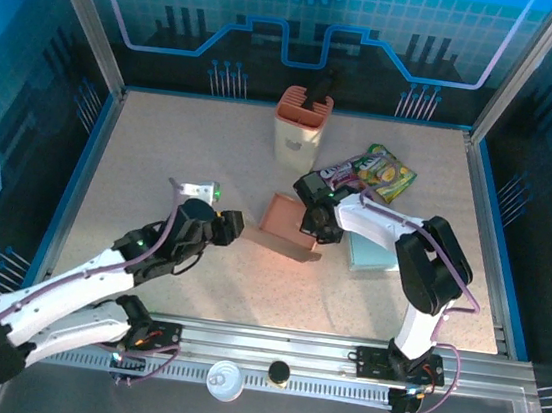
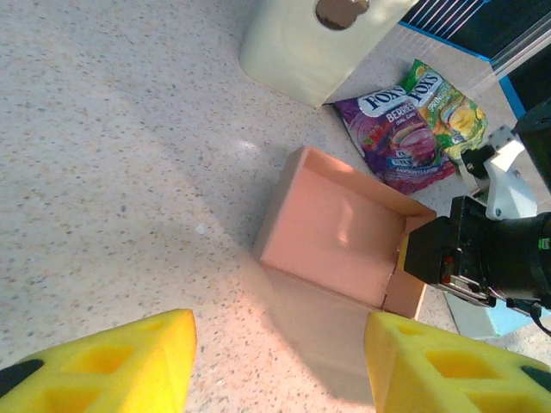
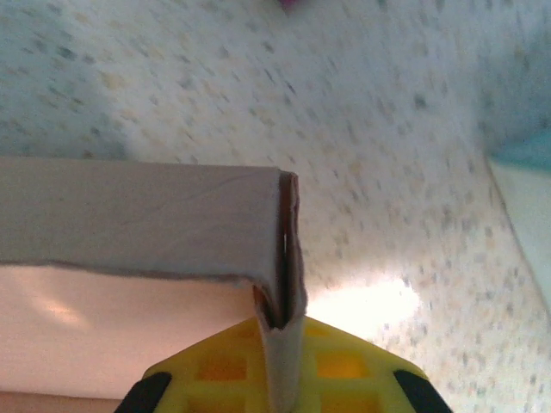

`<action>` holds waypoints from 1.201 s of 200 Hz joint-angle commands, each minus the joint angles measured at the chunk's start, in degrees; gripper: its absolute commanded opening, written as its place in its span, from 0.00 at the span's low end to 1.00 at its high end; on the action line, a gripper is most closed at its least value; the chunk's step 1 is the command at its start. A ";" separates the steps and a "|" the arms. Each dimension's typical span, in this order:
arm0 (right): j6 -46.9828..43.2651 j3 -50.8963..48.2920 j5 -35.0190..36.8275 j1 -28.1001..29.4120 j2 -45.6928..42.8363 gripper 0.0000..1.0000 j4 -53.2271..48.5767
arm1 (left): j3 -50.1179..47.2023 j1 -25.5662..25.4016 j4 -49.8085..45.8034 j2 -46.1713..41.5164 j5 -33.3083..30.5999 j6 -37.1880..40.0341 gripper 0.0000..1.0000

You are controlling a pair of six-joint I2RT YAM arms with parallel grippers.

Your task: Fold the paper box

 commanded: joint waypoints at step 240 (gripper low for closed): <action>21.98 -10.66 -0.33 3.70 -20.60 0.63 4.23 | -12.59 -4.56 36.62 25.87 14.27 -9.03 0.38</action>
